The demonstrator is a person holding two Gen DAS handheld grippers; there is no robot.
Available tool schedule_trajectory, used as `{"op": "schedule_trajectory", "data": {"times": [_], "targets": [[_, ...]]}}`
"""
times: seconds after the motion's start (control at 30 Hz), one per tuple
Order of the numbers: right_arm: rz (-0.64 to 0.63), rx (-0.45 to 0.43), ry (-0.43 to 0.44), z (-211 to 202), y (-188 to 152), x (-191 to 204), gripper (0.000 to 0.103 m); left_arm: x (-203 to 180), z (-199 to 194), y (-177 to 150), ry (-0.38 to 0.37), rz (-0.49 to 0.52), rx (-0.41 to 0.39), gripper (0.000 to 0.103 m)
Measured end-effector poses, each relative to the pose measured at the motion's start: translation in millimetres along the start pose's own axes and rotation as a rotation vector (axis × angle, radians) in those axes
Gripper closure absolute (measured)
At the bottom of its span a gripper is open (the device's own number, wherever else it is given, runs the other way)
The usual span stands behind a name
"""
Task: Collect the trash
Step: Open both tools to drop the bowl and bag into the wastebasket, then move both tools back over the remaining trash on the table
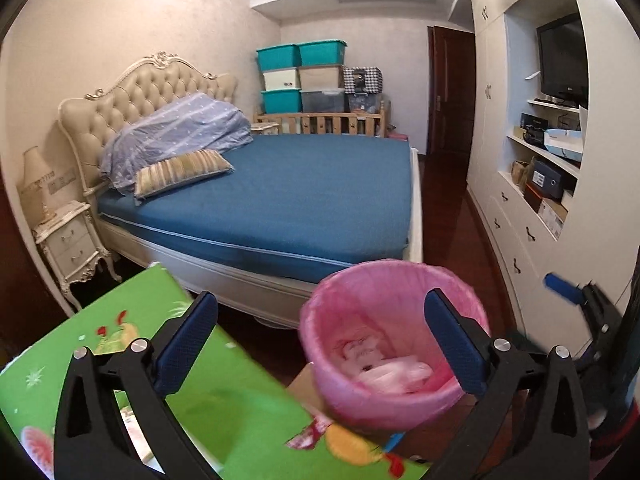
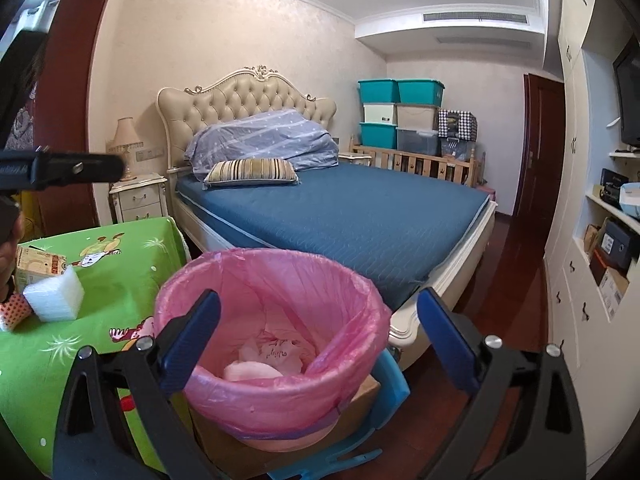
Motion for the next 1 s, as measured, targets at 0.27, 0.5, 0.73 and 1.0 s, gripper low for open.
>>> {"op": "schedule_trajectory", "data": {"times": [0.27, 0.5, 0.73, 1.0], "targets": [[-0.022, -0.023, 0.020, -21, 11, 31, 0.007, 80, -72, -33, 0.114, -0.107, -0.033, 0.006], [0.028, 0.015, 0.093, -20, 7, 81, 0.006, 148, -150, -80, 0.309, -0.140, -0.074, 0.006], [0.008, 0.076, 0.194, -16, -9, 156, 0.005, 201, -211, -135, 0.436, -0.177, -0.068, 0.006], [-0.076, 0.137, 0.305, -25, -23, 238, 0.005, 262, -274, -203, 0.524, -0.314, -0.035, 0.006]]}}
Point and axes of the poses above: each gripper's, at about its wrist camera, not at the fingertips, and z roughly the way its jaws point, x to its left, y to its top, the point moved 4 cm from there along z, roughly the way its jaws point
